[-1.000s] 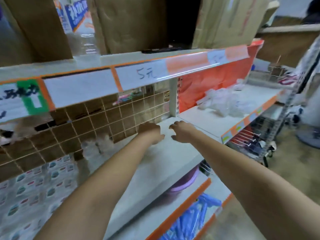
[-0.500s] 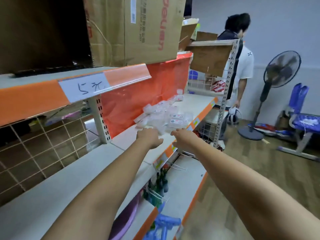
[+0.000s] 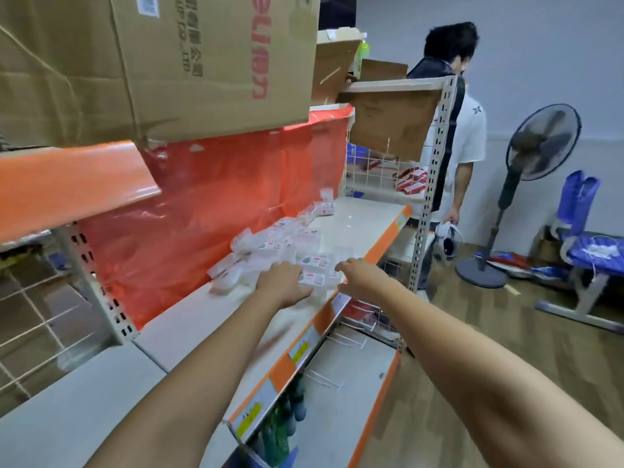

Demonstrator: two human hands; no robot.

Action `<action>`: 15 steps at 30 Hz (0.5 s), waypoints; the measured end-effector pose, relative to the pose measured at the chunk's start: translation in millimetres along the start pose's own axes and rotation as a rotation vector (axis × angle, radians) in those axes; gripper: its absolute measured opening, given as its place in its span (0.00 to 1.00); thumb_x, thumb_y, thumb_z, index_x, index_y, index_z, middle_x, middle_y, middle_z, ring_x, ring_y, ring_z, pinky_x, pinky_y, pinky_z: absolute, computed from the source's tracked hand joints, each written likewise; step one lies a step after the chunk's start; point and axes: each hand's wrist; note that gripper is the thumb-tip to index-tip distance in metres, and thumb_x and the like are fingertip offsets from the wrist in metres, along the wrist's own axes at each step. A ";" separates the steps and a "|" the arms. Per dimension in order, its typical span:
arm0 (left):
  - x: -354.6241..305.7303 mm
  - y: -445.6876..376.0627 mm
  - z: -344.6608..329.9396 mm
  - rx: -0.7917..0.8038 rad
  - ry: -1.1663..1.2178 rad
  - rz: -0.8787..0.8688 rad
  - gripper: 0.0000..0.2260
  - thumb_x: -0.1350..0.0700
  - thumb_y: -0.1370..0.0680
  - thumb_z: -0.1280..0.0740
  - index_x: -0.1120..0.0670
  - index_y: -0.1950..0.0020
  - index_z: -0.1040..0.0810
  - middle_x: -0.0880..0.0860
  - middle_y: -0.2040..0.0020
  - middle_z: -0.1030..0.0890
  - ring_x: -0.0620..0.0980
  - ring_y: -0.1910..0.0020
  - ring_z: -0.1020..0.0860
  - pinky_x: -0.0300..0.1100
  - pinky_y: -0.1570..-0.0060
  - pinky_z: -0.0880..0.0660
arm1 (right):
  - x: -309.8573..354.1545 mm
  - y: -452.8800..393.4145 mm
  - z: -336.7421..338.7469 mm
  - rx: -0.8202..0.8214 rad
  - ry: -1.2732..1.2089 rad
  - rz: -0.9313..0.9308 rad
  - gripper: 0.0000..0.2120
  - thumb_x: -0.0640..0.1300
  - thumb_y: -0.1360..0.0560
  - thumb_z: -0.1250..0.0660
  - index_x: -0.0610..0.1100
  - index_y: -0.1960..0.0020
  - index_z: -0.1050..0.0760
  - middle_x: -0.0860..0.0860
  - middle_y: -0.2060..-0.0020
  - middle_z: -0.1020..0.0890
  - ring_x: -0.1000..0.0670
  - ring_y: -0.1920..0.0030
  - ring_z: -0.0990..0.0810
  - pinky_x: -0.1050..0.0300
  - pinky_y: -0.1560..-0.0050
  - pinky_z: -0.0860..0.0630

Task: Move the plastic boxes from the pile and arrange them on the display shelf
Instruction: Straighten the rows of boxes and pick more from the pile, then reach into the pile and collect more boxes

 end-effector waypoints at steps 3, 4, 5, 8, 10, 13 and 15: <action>14.2 -26.3 -6.2 0.052 0.055 -0.030 0.27 0.41 0.25 0.36 0.51 0.30 0.32 0.56 0.33 0.30 0.56 0.33 0.34 0.48 0.40 0.31 | -8.8 -36.2 5.2 0.032 -0.047 0.027 0.24 0.48 0.21 0.40 0.45 0.27 0.38 0.43 0.32 0.32 0.41 0.33 0.34 0.46 0.36 0.31; 19.4 -34.3 -8.3 0.083 0.071 -0.049 0.28 0.40 0.25 0.35 0.51 0.29 0.34 0.56 0.32 0.31 0.56 0.32 0.34 0.49 0.38 0.32 | -10.8 -47.2 6.2 0.036 -0.066 0.038 0.24 0.49 0.21 0.40 0.44 0.27 0.38 0.43 0.32 0.32 0.42 0.33 0.34 0.47 0.36 0.31; 24.2 -41.0 -10.3 0.115 0.088 -0.067 0.30 0.39 0.26 0.35 0.52 0.28 0.35 0.56 0.32 0.31 0.56 0.32 0.35 0.49 0.36 0.33 | -12.0 -57.3 6.2 0.040 -0.085 0.046 0.24 0.49 0.21 0.39 0.44 0.28 0.37 0.43 0.32 0.31 0.42 0.33 0.34 0.48 0.36 0.32; 34.0 -53.5 -15.1 0.199 0.127 -0.105 0.39 0.32 0.32 0.37 0.52 0.27 0.36 0.57 0.32 0.32 0.56 0.32 0.35 0.48 0.34 0.35 | -10.7 -82.3 1.0 0.046 -0.130 0.061 0.23 0.51 0.21 0.41 0.43 0.29 0.36 0.43 0.33 0.30 0.42 0.34 0.33 0.48 0.37 0.32; 38.7 -58.6 -19.7 0.225 0.159 -0.121 0.37 0.35 0.29 0.34 0.51 0.26 0.37 0.55 0.32 0.32 0.54 0.32 0.35 0.46 0.35 0.37 | -6.6 -94.7 -4.1 0.061 -0.168 0.062 0.22 0.50 0.20 0.42 0.43 0.29 0.35 0.42 0.34 0.30 0.41 0.34 0.32 0.50 0.37 0.33; 43.5 -62.7 -25.4 0.196 0.214 -0.137 0.34 0.42 0.28 0.29 0.51 0.27 0.36 0.53 0.33 0.32 0.51 0.33 0.34 0.42 0.36 0.37 | -1.8 -108.6 -9.9 0.088 -0.219 0.068 0.21 0.48 0.21 0.41 0.42 0.31 0.33 0.42 0.35 0.29 0.41 0.35 0.31 0.53 0.39 0.34; 44.2 -64.1 -27.8 0.157 0.246 -0.141 0.32 0.45 0.30 0.26 0.51 0.29 0.34 0.53 0.34 0.31 0.51 0.34 0.34 0.39 0.38 0.38 | -2.0 -115.8 -12.8 0.102 -0.248 0.080 0.22 0.49 0.23 0.38 0.42 0.32 0.32 0.42 0.37 0.28 0.42 0.36 0.30 0.53 0.41 0.33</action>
Point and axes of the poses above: each hand's wrist, its own y-axis away from the middle knuckle, its own z-axis out of the back of the hand, x = y × z
